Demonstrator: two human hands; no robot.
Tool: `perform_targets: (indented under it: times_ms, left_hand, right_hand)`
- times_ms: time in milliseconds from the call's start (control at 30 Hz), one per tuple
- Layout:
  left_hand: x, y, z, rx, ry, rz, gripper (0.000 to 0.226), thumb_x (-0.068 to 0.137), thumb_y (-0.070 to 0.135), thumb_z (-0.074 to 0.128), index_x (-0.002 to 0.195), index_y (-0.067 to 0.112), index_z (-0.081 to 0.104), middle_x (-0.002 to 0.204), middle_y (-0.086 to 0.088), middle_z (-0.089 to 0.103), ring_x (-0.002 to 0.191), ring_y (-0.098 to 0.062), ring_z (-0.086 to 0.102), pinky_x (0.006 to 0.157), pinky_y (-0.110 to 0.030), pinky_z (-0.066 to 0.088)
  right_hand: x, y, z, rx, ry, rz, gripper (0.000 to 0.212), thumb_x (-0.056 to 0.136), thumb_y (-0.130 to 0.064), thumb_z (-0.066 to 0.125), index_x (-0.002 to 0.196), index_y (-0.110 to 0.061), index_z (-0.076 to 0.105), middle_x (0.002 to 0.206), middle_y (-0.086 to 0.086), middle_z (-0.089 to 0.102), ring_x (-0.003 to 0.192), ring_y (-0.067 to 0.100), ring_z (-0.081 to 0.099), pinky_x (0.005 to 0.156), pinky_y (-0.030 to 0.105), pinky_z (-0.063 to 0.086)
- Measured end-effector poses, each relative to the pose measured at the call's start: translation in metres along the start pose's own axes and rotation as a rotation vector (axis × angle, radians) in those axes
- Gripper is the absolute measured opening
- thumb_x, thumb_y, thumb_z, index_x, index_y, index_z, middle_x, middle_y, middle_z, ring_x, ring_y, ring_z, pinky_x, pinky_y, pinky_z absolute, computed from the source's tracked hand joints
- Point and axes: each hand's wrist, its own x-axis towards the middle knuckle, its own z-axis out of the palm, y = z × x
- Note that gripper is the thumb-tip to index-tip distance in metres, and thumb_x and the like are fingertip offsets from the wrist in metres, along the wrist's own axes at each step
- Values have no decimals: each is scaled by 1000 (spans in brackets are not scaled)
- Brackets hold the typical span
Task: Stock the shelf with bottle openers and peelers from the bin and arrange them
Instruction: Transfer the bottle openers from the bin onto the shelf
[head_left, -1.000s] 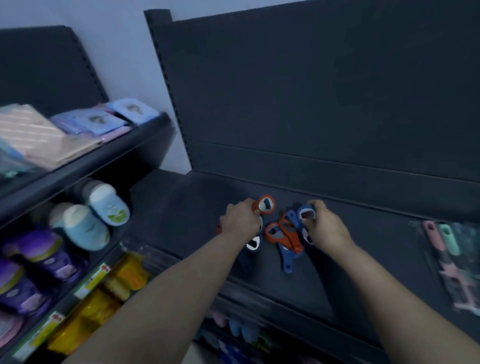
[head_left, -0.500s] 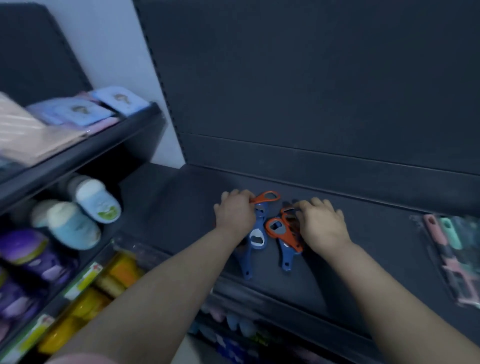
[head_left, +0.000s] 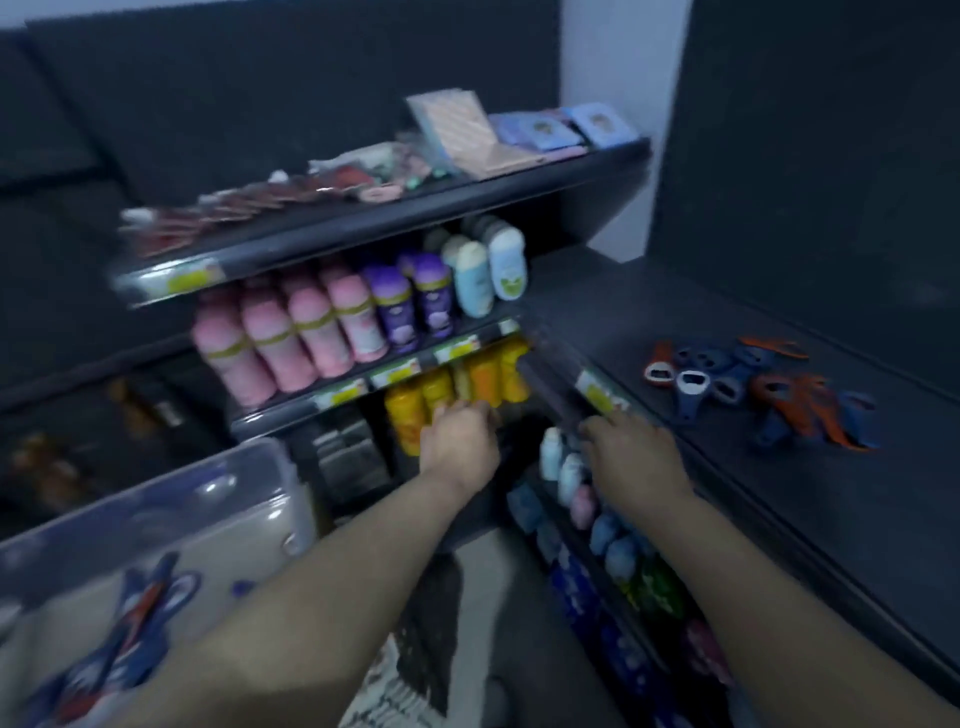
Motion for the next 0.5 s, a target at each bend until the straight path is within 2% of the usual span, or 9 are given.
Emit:
perform_targets:
  times_ms: [100, 200, 400, 500]
  left_hand:
    - [-40, -67, -18, 23, -3, -121, 29, 84, 22, 51, 110, 24, 64, 114, -5, 60, 112, -30, 50, 88, -43, 49]
    - [-75, -132, -34, 30, -4, -253, 28, 81, 20, 49, 103, 21, 66, 109, -6, 65, 106, -31, 58, 87, -37, 50]
    - [-136, -263, -59, -67, 62, -553, 28, 88, 17, 57, 113, 27, 65, 113, -1, 66, 105, -21, 61, 91, -37, 53]
    - [-156, -332, -70, -53, 3, -635, 27, 87, 22, 57, 114, 23, 65, 114, -6, 66, 108, -28, 60, 88, -33, 51]
  right_hand:
    - [-8, -59, 14, 37, -51, -161, 30, 100, -31, 39, 127, -25, 51, 124, -1, 55, 117, 23, 46, 91, 40, 38]
    - [-16, -117, 31, 49, -90, -301, 30, 102, -32, 35, 126, -24, 51, 122, -2, 55, 114, 23, 46, 89, 40, 38]
    - [-20, -241, 64, 124, -166, -481, 30, 100, -31, 39, 126, -24, 52, 121, -1, 56, 114, 24, 47, 87, 39, 41]
    - [-17, -305, 86, 120, -224, -519, 26, 96, -27, 45, 118, -23, 57, 114, 1, 58, 109, 25, 51, 80, 36, 43]
